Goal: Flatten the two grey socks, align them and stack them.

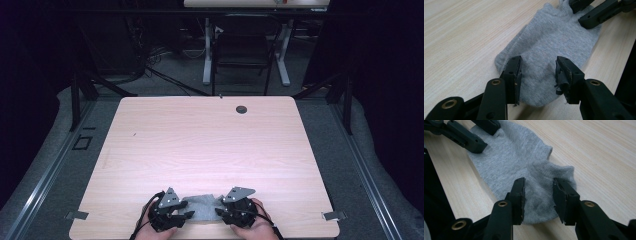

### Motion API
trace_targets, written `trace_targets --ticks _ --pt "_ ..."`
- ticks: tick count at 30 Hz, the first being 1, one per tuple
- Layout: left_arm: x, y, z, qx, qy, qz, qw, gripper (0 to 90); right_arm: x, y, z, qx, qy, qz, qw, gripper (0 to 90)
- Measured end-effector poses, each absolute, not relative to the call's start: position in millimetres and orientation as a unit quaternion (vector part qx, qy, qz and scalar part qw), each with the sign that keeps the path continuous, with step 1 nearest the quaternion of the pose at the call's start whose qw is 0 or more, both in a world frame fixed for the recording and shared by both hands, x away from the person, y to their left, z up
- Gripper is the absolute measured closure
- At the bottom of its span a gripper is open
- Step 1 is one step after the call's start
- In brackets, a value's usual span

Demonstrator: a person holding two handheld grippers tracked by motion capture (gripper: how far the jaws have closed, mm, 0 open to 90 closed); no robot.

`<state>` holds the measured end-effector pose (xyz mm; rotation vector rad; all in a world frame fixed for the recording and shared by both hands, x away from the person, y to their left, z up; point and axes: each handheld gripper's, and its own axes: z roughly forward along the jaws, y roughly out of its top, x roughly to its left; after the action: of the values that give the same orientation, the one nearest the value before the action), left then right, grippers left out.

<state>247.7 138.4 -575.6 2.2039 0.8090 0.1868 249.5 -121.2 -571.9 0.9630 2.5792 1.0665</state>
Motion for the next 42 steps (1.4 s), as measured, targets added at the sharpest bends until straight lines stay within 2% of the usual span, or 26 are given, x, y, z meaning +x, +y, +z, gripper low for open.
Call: trace_targets --ticks 14,42 --pt "261 138 -575 0.859 0.334 0.070 0.382 56.6 256 -120 -572 0.341 0.863 0.361 0.090 61.5" --pt "316 137 -576 0.838 0.371 0.070 0.393 56.2 311 -120 -570 0.373 0.851 0.362 0.075 61.2"
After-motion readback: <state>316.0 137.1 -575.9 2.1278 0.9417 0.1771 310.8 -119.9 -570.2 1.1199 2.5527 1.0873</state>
